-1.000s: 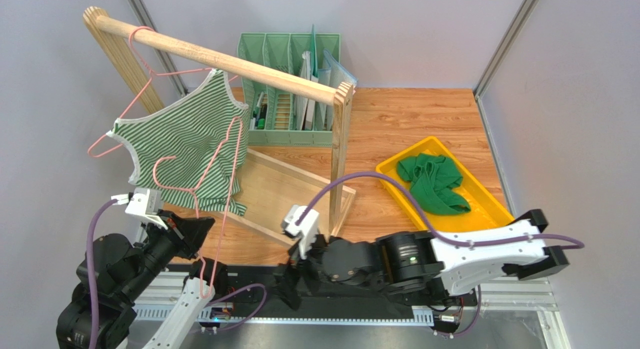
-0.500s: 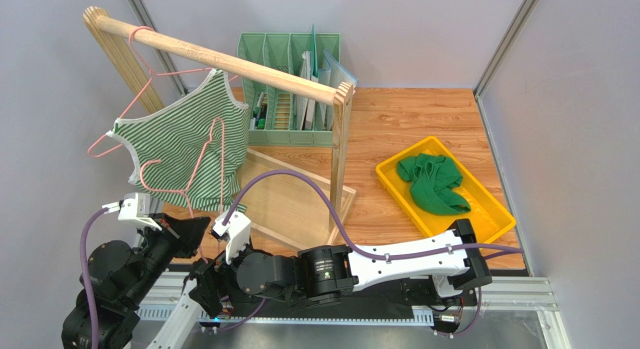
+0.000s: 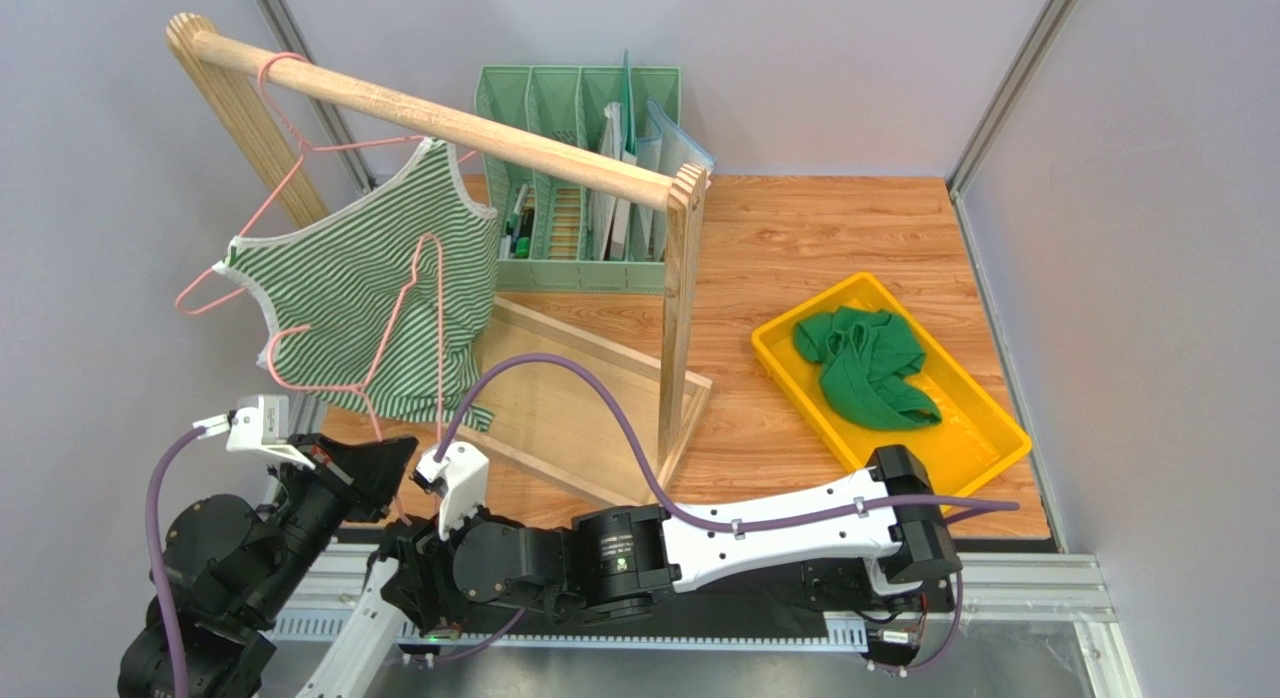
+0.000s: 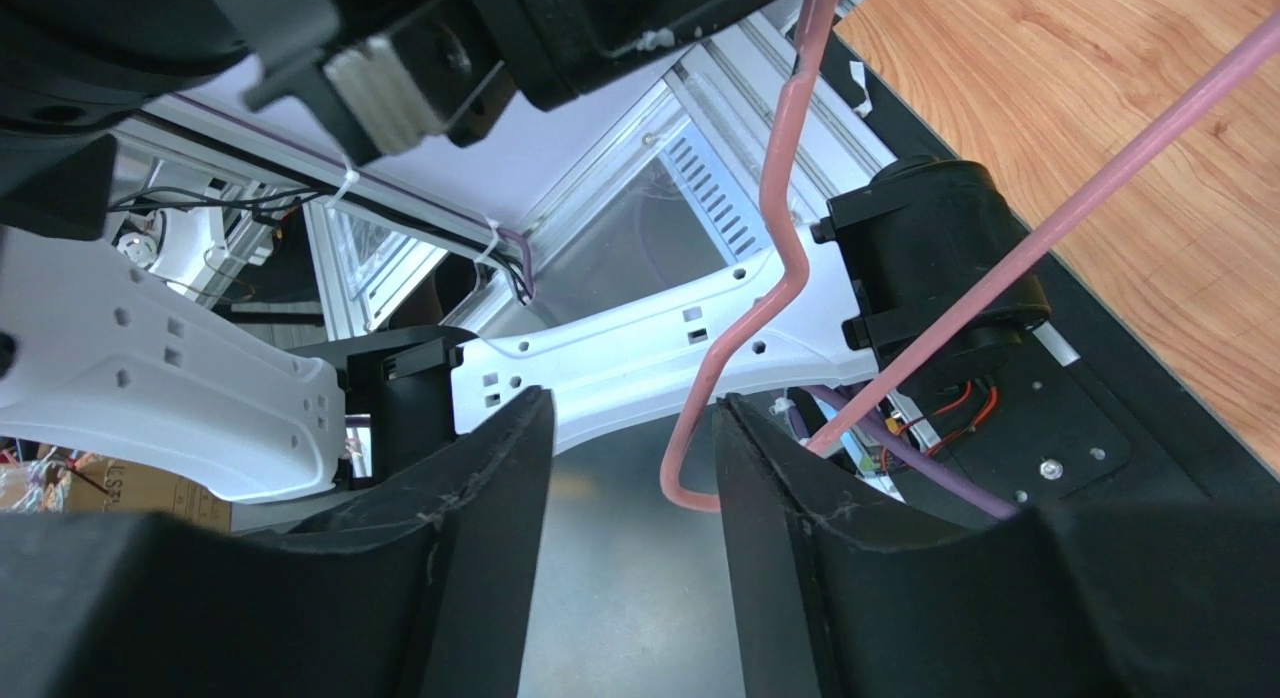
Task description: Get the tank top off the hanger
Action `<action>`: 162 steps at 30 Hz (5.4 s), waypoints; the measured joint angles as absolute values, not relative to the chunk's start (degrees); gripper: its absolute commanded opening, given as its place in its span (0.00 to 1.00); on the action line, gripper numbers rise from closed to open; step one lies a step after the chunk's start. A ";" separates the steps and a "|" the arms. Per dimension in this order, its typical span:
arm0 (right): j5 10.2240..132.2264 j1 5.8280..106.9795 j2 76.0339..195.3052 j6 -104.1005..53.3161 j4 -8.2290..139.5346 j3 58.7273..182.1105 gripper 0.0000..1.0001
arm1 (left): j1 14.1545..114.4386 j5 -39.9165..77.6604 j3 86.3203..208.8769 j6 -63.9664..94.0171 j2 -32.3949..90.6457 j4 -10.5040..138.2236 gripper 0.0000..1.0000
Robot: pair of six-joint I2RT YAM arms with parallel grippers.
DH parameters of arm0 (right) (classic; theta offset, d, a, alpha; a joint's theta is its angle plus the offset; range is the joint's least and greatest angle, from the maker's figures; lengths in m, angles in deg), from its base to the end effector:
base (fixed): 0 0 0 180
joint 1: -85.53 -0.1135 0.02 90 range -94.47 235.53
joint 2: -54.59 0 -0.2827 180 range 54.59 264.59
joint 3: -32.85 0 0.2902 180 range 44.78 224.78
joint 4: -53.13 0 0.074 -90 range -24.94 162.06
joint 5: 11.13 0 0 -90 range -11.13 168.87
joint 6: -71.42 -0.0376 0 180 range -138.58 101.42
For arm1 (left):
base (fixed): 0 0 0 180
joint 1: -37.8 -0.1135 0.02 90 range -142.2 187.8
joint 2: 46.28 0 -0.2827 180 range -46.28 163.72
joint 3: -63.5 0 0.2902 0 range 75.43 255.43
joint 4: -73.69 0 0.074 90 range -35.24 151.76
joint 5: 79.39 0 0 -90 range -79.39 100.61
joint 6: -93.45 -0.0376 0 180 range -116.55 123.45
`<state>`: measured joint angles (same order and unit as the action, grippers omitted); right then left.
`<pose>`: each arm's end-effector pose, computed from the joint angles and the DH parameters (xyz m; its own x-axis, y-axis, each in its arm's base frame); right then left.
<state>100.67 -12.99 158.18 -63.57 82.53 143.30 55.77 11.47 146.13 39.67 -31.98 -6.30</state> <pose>-0.0566 0.4720 0.3812 -0.6449 -0.1255 -0.7538 -0.7255 0.4106 0.5523 -0.0358 0.0110 0.4305 -0.3456 -0.5090 -0.7883 0.1466 0.8005 -0.5811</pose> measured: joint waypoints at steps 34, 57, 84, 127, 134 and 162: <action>94.29 -9.25 155.29 -77.56 64.35 129.29 0.00 | 55.77 14.84 146.80 33.68 -32.59 -4.61 0.81; 112.27 -7.33 138.86 -81.38 63.65 124.16 0.00 | 55.77 5.07 152.33 33.12 -41.02 -5.38 0.81; 118.90 -4.97 129.81 -85.95 64.65 114.98 0.00 | 55.77 4.96 151.39 33.16 -41.02 -5.36 0.81; 117.63 -4.92 122.20 -76.64 80.65 113.73 1.00 | 55.77 5.16 148.81 33.73 -41.02 -5.36 0.81; 116.19 -4.92 118.38 -65.69 81.11 113.84 1.00 | 55.77 5.18 147.66 33.77 -41.02 -5.31 0.80; 98.79 -4.92 87.73 -45.63 81.13 96.86 1.00 | 55.77 10.67 151.92 28.20 -23.91 -5.60 0.82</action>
<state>98.79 -4.92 87.73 -45.63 81.13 96.86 55.77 10.67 151.92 28.20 -23.91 -5.60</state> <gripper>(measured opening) 0.998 0.815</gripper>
